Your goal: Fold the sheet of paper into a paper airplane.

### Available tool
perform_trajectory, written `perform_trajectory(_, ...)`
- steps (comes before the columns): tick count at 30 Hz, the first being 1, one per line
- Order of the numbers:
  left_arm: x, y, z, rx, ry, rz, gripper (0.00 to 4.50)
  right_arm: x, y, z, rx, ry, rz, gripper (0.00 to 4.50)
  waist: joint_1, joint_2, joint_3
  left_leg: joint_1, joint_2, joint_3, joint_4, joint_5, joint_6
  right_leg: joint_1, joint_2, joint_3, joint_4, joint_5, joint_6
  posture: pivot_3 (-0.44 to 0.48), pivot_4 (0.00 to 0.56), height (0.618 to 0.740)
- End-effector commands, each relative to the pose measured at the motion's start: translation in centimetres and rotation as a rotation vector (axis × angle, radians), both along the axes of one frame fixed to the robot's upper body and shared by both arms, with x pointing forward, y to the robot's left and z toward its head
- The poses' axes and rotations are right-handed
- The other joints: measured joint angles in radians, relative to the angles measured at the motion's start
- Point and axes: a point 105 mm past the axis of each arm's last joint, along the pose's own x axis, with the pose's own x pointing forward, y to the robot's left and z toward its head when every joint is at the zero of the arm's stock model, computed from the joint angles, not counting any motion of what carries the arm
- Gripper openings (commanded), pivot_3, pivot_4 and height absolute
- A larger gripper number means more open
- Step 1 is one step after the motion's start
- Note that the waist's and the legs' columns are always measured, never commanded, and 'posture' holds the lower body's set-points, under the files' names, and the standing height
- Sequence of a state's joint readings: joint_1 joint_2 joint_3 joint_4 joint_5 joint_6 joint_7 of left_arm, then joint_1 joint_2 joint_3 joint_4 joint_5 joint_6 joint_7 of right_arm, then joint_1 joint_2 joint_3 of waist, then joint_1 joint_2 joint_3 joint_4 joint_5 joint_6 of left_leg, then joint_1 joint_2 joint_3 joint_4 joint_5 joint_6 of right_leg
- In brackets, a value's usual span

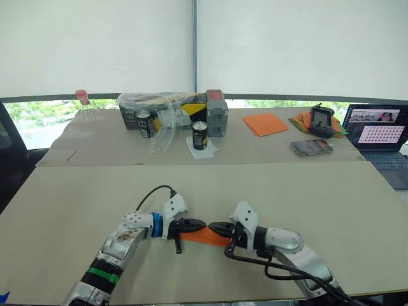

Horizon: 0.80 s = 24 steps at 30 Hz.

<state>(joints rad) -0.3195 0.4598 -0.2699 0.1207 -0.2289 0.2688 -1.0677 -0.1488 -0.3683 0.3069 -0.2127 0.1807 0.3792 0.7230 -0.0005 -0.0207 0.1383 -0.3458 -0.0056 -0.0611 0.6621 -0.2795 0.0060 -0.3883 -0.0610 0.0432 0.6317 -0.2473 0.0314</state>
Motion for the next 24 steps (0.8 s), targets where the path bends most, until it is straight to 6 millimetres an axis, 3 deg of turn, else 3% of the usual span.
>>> perform_trajectory(1,-1.4,0.4,-3.2,0.099,0.114,-0.001,0.00,0.5,0.2,0.1,0.033,0.026,-0.026,0.04,0.000,0.000,0.000,0.000,0.000,0.000,0.000,0.000,0.000,0.000,0.000,0.000,0.000,0.000,0.000,0.000,0.150,0.739)
perform_trajectory(9,-1.7,0.9,-3.2,0.107,0.120,0.011,0.00,-0.2,0.6,-2.4,-0.016,0.113,-0.046,0.04,-0.013,0.001,-0.001,0.001,0.001,0.000,-0.001,0.000,0.000,0.000,0.001,0.000,0.000,0.000,0.000,0.000,0.150,0.739)
perform_trajectory(13,-1.8,0.9,-3.2,0.107,0.123,0.016,0.00,-0.5,-0.4,-4.1,-0.111,0.176,-0.084,0.04,-0.013,0.002,-0.001,0.001,0.001,0.000,-0.001,0.000,0.000,0.000,0.001,0.000,0.000,0.000,0.000,0.000,0.150,0.739)
perform_trajectory(24,-1.6,0.8,-3.3,0.101,0.122,0.023,0.00,-3.2,-3.0,-6.3,-0.224,0.343,-0.117,0.04,-0.009,0.002,-0.008,0.001,0.000,-0.005,-0.001,-0.002,-0.001,0.001,0.000,0.000,-0.003,-0.001,0.002,0.000,0.150,0.739)
